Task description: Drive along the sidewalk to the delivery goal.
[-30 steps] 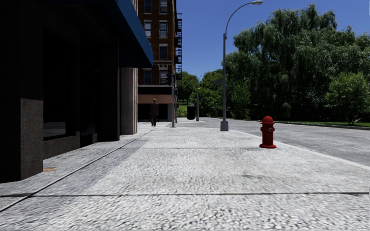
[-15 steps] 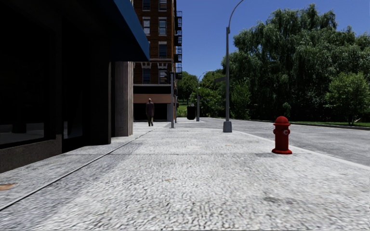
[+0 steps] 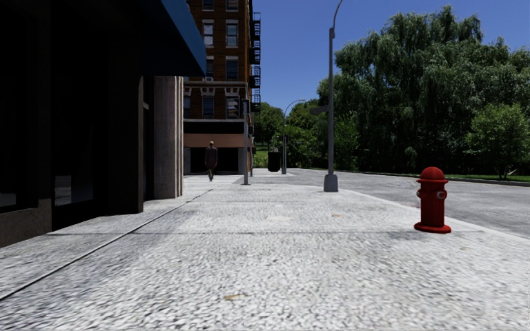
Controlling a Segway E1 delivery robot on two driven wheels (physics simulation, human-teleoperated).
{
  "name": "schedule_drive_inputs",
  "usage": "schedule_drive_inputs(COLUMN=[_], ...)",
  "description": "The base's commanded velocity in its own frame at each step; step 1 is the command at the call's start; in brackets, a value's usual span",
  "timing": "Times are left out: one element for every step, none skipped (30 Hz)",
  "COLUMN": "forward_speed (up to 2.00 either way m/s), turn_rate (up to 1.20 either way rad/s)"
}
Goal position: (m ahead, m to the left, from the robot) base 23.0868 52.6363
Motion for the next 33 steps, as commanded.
schedule_drive_inputs(forward_speed=[1.35, 1.35, 1.35, 1.35, 1.35, 1.35, 1.35, 1.35, 1.35, 1.35, 1.35, 1.35, 1.35, 1.35, 1.35, 1.35, 1.35, 1.35, 1.35, 1.35, 1.35, 1.35, 1.35, 1.35, 1.35, 1.35, 1.35, 1.35, 1.35, 1.35, 1.35, 1.35, 1.35], turn_rate=[0.0, 0.0, 0.0, 0.0, 0.0, 0.0, 0.0, 0.0, 0.0, 0.0, 0.0, 0.0, 0.0, 0.0, 0.0, 0.0, 0.0, 0.0, 0.0, 0.0, 0.0, 0.0, 0.0, 0.0, 0.0, 0.0, 0.0, 0.0, 0.0, 0.0, 0.0, 0.0, 0.0])
